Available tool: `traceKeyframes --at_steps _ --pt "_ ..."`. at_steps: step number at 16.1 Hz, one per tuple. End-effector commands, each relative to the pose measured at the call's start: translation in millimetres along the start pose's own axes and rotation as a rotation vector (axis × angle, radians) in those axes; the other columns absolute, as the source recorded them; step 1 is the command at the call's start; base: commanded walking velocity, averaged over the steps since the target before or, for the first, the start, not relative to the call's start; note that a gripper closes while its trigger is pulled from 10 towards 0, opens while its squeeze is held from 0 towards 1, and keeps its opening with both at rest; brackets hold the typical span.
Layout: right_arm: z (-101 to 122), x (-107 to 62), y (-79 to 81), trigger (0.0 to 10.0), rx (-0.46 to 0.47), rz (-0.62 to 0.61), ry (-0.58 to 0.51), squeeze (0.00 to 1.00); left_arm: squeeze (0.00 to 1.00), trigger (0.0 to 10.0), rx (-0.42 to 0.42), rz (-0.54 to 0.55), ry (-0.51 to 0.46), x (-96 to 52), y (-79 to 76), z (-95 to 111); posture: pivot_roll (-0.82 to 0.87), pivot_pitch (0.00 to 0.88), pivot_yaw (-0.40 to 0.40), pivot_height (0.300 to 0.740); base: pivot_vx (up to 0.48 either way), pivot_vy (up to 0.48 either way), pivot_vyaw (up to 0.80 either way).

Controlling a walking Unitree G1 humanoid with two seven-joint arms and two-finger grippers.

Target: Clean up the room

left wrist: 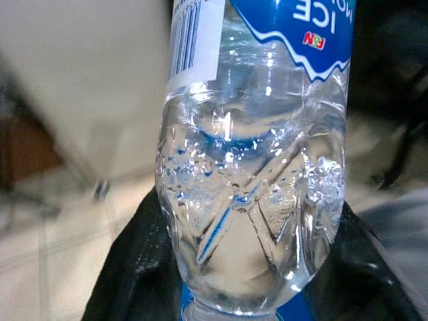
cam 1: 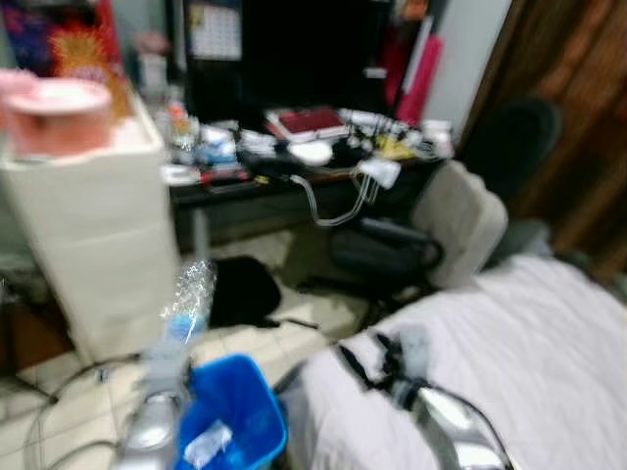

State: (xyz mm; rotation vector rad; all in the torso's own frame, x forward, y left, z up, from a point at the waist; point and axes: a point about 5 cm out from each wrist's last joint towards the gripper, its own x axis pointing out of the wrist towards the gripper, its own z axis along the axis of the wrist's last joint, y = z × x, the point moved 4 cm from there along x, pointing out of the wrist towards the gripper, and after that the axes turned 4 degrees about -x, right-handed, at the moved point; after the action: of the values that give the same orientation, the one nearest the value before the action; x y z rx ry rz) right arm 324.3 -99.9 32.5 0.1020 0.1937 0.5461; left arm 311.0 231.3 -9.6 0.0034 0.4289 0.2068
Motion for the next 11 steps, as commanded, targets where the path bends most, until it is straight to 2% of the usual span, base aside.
traceKeyframes --at_steps 1,3,4,5,7,8,9,11 --pt "-2.5 -13.1 -15.8 10.0 -0.012 -0.036 0.02 0.0 0.0 10.0 -0.034 -0.059 0.049 3.8 -20.8 -6.8 0.12 0.084 -0.162 0.74 0.0 0.0 0.0" --pt "-3.4 -26.9 -17.0 10.0 -0.038 -0.007 0.046 0.0 0.0 10.0 -0.087 -0.029 0.139 9.3 -16.6 -16.6 0.05 0.133 -0.203 0.74 0.0 0.0 0.0" --pt "-2.7 -34.4 -15.5 10.0 -0.05 0.024 0.057 0.0 0.0 10.0 -0.087 -0.013 0.142 11.2 -15.6 -14.5 0.01 0.149 -0.22 0.74 0.0 0.0 0.0" --pt "-6.7 -43.6 -8.3 10.0 -0.068 0.095 0.1 0.0 0.0 10.0 -0.14 0.001 0.173 13.3 -15.6 -14.9 -0.02 0.163 -0.234 0.74 0.0 0.0 0.0" --pt "-13.7 -52.3 -3.1 10.0 -0.072 0.14 0.154 0.0 0.0 10.0 -0.217 0.001 0.221 13.6 -21.3 -20.0 -0.04 0.165 -0.227 0.74 0.0 0.0 0.0" --pt "-14.6 -54.1 -2.0 10.0 -0.068 0.14 0.166 0.0 0.73 10.0 -0.246 0.012 0.253 12.3 -23.0 -25.3 -0.04 0.16 -0.22 0.74 0.0 0.0 0.0" --pt "-14.0 -53.7 -0.6 10.0 -0.062 0.139 0.164 0.0 1.0 10.0 -0.259 0.044 0.269 10.8 -20.5 -29.5 -0.04 0.155 -0.214 0.74 0.0 0.0 0.0" --pt "-13.0 -53.3 0.6 10.0 -0.047 0.13 0.163 0.0 1.0 10.0 -0.27 0.118 0.291 8.0 -9.0 -36.5 -0.03 0.153 -0.207 0.74 0.0 0.0 0.0"
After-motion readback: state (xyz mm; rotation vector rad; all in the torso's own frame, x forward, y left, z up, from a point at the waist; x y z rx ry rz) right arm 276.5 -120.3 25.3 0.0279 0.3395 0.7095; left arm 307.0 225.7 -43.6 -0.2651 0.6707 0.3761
